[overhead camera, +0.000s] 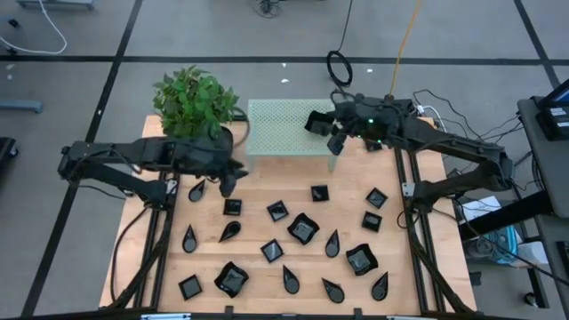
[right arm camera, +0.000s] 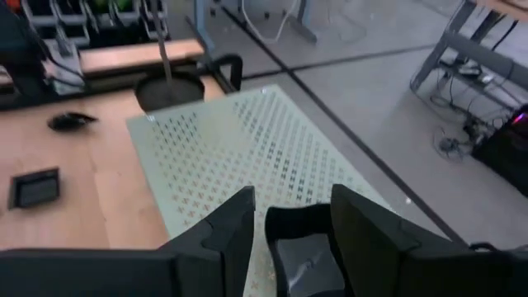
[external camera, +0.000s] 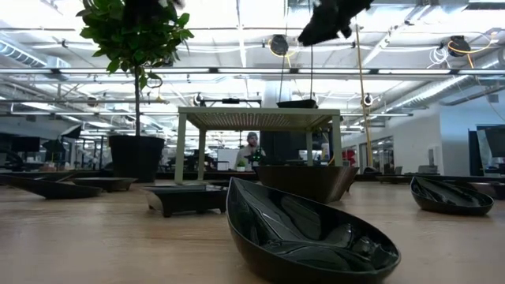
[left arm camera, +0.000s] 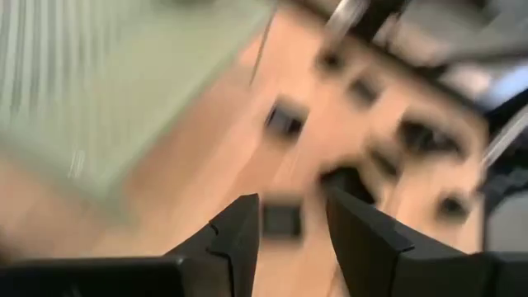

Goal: Pick & Place Mini shaped plates
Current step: Put the square plate on the shelf

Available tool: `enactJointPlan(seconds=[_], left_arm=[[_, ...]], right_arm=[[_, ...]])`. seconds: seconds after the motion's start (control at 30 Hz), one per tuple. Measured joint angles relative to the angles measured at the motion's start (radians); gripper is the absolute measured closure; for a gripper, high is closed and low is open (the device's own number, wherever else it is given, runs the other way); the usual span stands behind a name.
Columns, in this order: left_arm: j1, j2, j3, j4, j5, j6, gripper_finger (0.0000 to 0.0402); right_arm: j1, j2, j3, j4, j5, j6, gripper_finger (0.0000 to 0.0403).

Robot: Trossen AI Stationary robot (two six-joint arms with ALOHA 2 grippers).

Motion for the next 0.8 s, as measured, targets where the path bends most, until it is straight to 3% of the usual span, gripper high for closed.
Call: enactJointPlan(seconds=[0.13,0.3,0.57,0.8], left_arm=[[-0.021,0.050,0.000,-0.205,0.095,-0.022,0.0256],[-0.070,0.148,-0.001,-0.343,0.147,0.105,0.0256],[-0.138,0.305,0.000,-0.354,0.139,0.335,0.0256],[-0.143,0.405,-0.014,-0.354,0.094,0.347,0.0256]], right_arm=[[0.000,-0.042,0.000,0.000,0.001,0.022,0.0253],[0.000,-0.067,0.000,0.000,0.001,0.023,0.0254],[0.000,-0.070,0.000,-0.018,0.001,0.023,0.0254],[0.000,-0.070,0.000,-0.044,0.001,0.023,0.0256]])
